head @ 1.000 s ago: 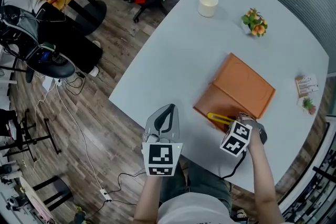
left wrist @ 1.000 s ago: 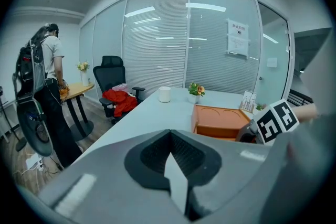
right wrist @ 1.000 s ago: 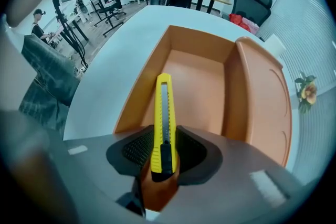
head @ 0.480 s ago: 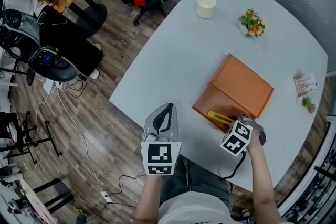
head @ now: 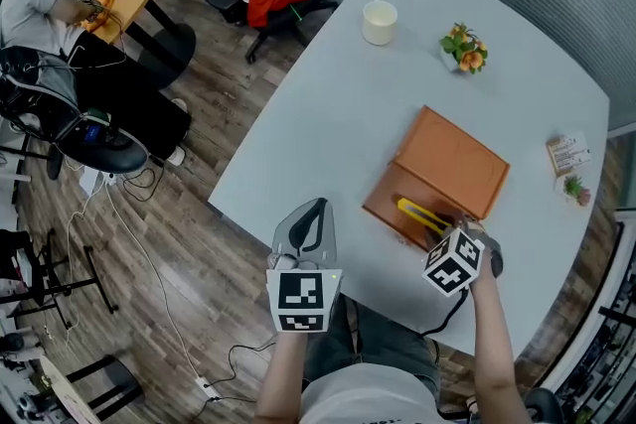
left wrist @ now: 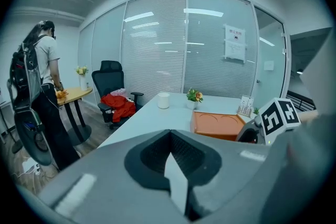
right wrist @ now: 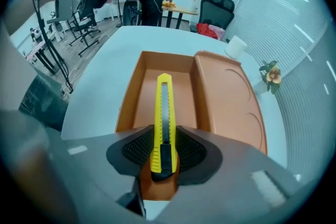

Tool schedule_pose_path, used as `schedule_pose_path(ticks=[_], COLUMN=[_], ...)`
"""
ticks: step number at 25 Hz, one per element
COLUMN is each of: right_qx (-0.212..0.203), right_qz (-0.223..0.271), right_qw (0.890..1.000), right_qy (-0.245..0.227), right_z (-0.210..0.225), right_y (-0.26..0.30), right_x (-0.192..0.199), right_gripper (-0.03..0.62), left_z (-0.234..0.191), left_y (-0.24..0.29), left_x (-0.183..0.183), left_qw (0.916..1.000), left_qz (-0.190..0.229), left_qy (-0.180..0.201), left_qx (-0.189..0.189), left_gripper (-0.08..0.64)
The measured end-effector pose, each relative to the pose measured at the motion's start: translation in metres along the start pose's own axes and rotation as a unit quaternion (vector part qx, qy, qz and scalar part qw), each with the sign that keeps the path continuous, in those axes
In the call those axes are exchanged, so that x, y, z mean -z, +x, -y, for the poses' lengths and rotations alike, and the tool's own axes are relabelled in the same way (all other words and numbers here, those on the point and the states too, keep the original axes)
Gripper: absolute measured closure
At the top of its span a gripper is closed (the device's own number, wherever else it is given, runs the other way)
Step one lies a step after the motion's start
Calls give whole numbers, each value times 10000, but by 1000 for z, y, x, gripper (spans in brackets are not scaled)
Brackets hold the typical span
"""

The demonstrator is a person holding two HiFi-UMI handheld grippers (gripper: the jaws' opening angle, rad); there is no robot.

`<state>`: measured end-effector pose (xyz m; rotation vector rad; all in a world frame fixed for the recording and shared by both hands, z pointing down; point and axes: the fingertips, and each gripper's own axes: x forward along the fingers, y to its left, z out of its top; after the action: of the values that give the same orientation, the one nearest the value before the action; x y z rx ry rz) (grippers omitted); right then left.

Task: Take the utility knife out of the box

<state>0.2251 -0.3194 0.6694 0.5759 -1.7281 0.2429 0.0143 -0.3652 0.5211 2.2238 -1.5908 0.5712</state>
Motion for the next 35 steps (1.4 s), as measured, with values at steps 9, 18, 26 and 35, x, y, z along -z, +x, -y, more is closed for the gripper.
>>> schedule_pose_path(ticks=[9, 18, 26, 35], right_qx=[882, 1671, 2198, 2635], right_qz=[796, 1505, 2289, 2896], right_qw=[9870, 9548, 9140, 8691], right_qy=[1080, 1944, 2528, 3022], right_z=[25, 53, 67, 77], right_y=[-49, -103, -157, -210], right_x=[-19, -30, -43, -41], right_gripper=[434, 434, 434, 433], left_z=[-2, 2, 3, 8], left_y=[-8, -16, -31, -51], left_x=[-28, -58, -85, -118], left_qw=[9991, 9959, 9924, 9870], left_qz=[309, 700, 1051, 1444], left_qy=[177, 372, 423, 447], left_qx=[250, 443, 478, 545], left_gripper=[560, 560, 560, 560])
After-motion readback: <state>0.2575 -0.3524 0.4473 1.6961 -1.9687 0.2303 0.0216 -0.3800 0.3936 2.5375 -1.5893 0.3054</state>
